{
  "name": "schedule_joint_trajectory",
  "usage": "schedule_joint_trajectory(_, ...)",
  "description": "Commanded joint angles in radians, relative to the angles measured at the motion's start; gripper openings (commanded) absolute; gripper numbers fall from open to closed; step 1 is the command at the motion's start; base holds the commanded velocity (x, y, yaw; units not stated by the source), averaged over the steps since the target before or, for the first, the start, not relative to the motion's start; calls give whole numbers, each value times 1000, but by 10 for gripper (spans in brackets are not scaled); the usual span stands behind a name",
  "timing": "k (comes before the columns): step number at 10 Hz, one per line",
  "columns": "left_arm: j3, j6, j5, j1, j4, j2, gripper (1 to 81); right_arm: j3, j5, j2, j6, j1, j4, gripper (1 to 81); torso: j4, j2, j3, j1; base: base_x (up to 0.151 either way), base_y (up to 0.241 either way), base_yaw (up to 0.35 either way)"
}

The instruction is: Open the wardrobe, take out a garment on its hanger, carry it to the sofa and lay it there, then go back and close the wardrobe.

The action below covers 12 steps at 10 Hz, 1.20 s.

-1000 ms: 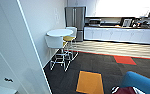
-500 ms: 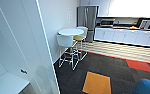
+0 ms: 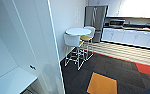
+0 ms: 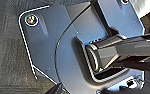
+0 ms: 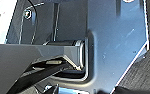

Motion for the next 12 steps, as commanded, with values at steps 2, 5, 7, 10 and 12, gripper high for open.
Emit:
schedule_joint_trajectory(2, -5, 0, 42, -33, 10, 1, 811, 2, -50, 14, -4, 18, -8, 811, 0, 0, 0, 0, 0, 0, 187)
schedule_joint_trajectory(5, -5, 0, 42, -33, 10, 3, 811, 2, -50, 14, -4, 18, -8, 811, 0, 0, 0, 0, 0, 0, 239)
schedule_joint_trajectory(7, -5, 0, 42, -35, 10, 3, 811, 2, -50, 14, -4, 18, -6, 811, 0, 0, 0, 0, 0, 0, 252)
schedule_joint_trajectory(10, -5, 0, 42, -33, 10, 3, 811, 2, -49, 12, -2, 18, -5, 811, 0, 0, 0, 0, 0, 0, 255)
schedule_joint_trajectory(12, -5, 0, 42, -33, 8, 3, 811, 5, -49, 12, -2, 18, -5, 811, 0, 0, 0, 0, 0, 0, 259)
